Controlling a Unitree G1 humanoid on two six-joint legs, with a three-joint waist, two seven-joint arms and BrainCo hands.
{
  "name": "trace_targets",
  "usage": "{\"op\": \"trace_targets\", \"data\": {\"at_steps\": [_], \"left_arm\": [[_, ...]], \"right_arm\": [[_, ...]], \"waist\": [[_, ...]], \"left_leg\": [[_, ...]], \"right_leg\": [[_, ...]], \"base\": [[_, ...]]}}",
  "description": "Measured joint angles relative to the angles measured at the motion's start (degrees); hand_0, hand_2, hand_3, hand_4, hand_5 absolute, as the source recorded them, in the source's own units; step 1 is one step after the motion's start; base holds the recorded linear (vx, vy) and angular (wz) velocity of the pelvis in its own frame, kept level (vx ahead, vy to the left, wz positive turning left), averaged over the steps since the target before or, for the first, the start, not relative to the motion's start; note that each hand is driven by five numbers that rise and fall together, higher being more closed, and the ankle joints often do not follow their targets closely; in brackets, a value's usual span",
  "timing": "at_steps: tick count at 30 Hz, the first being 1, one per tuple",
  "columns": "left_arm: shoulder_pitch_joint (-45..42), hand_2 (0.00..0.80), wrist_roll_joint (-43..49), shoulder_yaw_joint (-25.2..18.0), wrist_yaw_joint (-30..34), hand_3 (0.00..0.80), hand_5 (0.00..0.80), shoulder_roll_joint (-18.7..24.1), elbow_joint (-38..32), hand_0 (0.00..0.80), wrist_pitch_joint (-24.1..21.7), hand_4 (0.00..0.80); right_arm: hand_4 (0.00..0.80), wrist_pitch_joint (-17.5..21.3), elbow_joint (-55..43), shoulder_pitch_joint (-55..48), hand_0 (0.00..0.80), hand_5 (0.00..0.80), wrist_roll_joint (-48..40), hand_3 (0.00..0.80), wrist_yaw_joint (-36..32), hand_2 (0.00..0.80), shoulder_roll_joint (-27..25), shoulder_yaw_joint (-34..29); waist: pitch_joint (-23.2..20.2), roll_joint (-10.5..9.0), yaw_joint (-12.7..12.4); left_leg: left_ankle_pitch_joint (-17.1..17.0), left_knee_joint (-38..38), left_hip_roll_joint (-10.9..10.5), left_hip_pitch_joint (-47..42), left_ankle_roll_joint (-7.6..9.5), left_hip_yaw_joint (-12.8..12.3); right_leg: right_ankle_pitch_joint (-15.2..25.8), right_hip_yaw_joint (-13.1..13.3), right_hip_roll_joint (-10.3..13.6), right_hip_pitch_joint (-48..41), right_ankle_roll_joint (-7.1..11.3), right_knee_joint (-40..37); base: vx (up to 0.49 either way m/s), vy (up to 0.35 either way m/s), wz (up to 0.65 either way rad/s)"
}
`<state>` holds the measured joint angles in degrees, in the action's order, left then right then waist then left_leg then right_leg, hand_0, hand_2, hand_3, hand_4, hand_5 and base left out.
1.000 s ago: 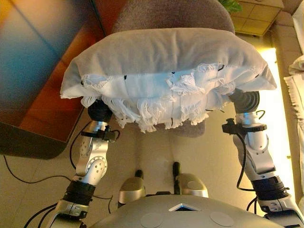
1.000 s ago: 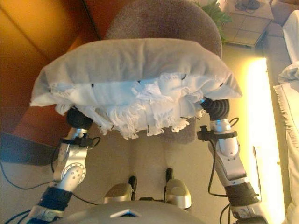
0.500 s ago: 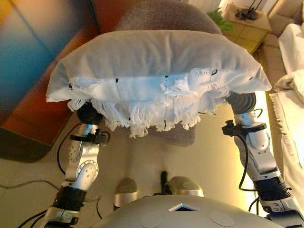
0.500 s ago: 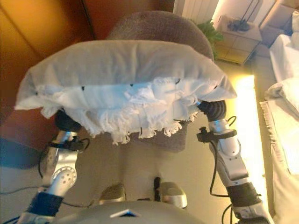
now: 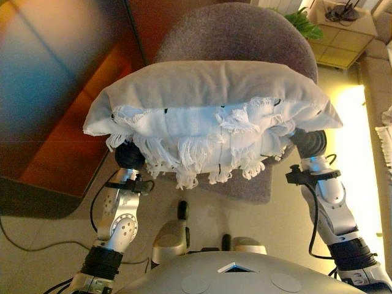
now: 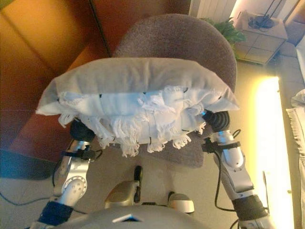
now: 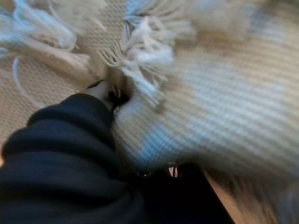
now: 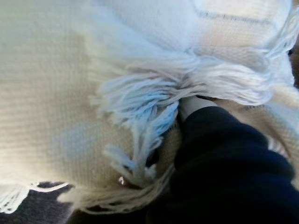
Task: Pick up the cushion and take it to the sofa
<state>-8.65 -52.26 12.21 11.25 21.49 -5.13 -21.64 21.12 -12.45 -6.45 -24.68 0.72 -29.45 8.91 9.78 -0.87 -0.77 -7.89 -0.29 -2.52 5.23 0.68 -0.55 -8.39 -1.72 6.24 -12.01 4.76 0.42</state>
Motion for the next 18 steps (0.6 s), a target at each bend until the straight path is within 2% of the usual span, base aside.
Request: {"op": "trace_targets", "data": {"at_steps": [2,3,4,6,9,10,12,15,18], "left_arm": [[1.3,0.800,1.2,0.0,-0.8,0.800,0.800,0.8,0.3,0.800,0.3,0.800],[1.9,0.800,1.8,0.0,-1.1,0.800,0.800,0.8,0.7,0.800,0.5,0.800],[2.7,0.800,2.2,0.0,-1.2,0.800,0.800,0.9,2.3,0.800,0.5,0.800],[2.9,0.800,3.3,-0.6,-1.7,0.800,0.800,1.3,4.3,0.800,0.7,0.800],[2.9,0.800,4.4,-2.3,-1.8,0.800,0.800,1.9,5.1,0.800,1.6,0.800],[3.0,0.800,4.7,-2.3,-2.0,0.800,0.800,2.5,5.2,0.800,2.0,0.800],[3.9,0.800,7.5,-1.9,-2.8,0.800,0.800,2.2,6.9,0.800,2.4,0.800],[4.2,0.800,10.0,0.3,-5.4,0.800,0.800,0.7,9.6,0.800,3.0,0.800],[6.6,0.800,11.1,1.1,-7.1,0.800,0.800,-1.4,13.7,0.800,4.5,0.800]], "right_arm": [[0.800,-0.6,0.1,0.1,0.800,0.800,0.3,0.800,0.7,0.800,1.7,-0.1],[0.800,-1.1,0.3,0.1,0.800,0.800,0.4,0.800,1.2,0.800,3.0,-0.1],[0.800,-1.7,1.3,0.1,0.800,0.800,0.6,0.800,1.8,0.800,5.0,0.2],[0.800,-2.8,1.9,0.1,0.800,0.800,1.3,0.800,2.4,0.800,6.5,1.2],[0.800,-2.7,4.1,1.1,0.800,0.800,2.0,0.800,2.4,0.800,7.0,2.6],[0.800,-2.7,5.6,1.4,0.800,0.800,2.1,0.800,2.5,0.800,7.6,3.0],[0.800,-2.6,9.9,2.3,0.800,0.800,2.2,0.800,3.6,0.800,8.7,3.4],[0.800,-2.9,16.5,4.3,0.800,0.800,2.6,0.800,5.7,0.800,8.3,4.3],[0.800,-4.1,20.6,7.7,0.800,0.800,2.5,0.800,7.0,0.800,7.6,5.2]], "waist": [[-0.1,-0.79,0.0],[-0.1,-0.59,0.2],[0.1,-0.33,0.1],[-0.1,-0.59,0.0],[-0.6,-1.19,-0.1],[-0.9,-1.60,0.1],[-1.2,-1.78,0.1],[-2.9,-0.42,-0.1],[-3.8,0.66,-0.1]], "left_leg": [[-0.1,-0.8,-1.8,-0.7,1.33,0.2],[-0.1,-1.4,-2.0,-1.6,1.77,0.6],[-0.2,-2.7,-1.4,-3.8,2.31,0.8],[0.3,-3.7,-1.0,-6.3,2.40,0.5],[1.3,-4.7,-0.8,-7.7,2.40,-0.1],[1.6,-4.7,-0.8,-7.8,2.22,0.0],[2.1,-4.8,-0.9,-8.8,1.58,0.6],[2.8,-5.0,0.2,-9.9,-0.07,0.9],[2.8,-4.8,1.4,-10.3,-0.92,0.9]], "right_leg": [[-0.8,-1.1,1.8,0.7,1.24,2.1],[-1.1,-1.5,1.9,1.6,1.72,5.2],[-2.3,-2.1,2.1,4.5,2.77,12.6],[-3.1,-2.3,2.0,6.8,2.57,17.0],[-1.3,-2.5,2.2,10.4,1.76,11.1],[0.8,-2.4,2.1,10.7,1.14,7.3],[7.0,-1.6,1.9,9.4,1.13,3.2],[10.8,-2.5,0.3,4.1,0.06,-5.0],[11.1,-3.0,-0.9,3.5,-0.67,-5.6]], "base": [[0.254,0.074,0.05],[0.242,0.037,0.08],[0.215,0.020,-0.01],[0.181,0.001,-0.04],[0.167,-0.013,-0.06],[0.153,-0.029,0.04],[0.174,-0.059,0.15],[0.151,-0.056,0.05],[0.093,-0.051,0.02]]}}
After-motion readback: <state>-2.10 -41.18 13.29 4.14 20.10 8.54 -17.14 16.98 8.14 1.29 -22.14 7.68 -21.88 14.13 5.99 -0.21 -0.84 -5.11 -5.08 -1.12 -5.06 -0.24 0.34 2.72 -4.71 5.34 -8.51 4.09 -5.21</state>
